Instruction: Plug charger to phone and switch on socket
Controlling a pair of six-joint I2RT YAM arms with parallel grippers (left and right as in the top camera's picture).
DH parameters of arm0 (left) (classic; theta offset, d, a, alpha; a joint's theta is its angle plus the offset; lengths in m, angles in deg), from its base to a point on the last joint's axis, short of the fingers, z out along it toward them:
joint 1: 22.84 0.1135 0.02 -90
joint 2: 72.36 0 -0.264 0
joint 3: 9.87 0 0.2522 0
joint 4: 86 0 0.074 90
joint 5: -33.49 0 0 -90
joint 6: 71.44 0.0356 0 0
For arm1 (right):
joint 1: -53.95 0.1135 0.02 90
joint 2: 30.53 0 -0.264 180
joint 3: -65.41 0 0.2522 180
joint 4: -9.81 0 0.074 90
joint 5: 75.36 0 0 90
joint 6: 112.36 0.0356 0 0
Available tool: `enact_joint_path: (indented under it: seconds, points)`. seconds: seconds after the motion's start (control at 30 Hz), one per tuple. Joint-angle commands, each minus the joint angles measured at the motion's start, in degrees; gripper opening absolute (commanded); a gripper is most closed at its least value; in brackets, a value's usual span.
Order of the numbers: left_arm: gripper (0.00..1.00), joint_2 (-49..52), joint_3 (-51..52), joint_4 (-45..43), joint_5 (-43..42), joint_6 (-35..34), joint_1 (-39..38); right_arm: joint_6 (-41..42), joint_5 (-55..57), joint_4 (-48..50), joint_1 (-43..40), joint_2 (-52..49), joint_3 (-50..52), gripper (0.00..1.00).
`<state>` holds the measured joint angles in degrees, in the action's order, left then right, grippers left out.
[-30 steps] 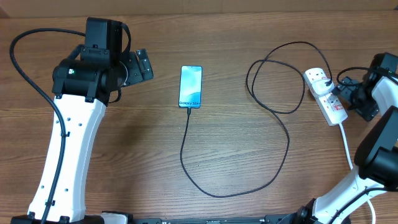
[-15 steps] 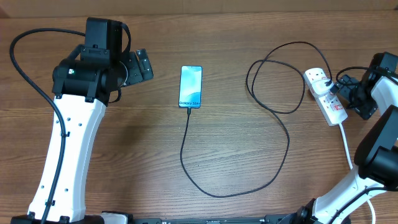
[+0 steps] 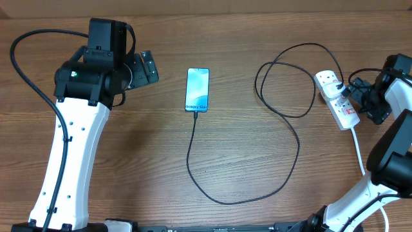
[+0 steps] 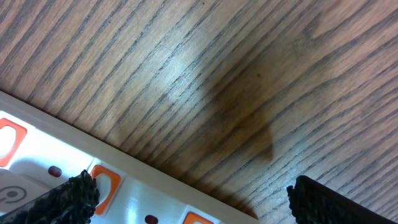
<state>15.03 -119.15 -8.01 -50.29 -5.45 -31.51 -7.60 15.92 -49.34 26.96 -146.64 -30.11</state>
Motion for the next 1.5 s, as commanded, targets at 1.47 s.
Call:
enact_joint_path:
  seconds: [1.47]
  points:
    - [0.99, -0.1, 0.3, -0.2, -0.3, 0.7, -0.3, 5.0, -2.4, -29.8, 24.5, 55.1, 0.2, 1.0]
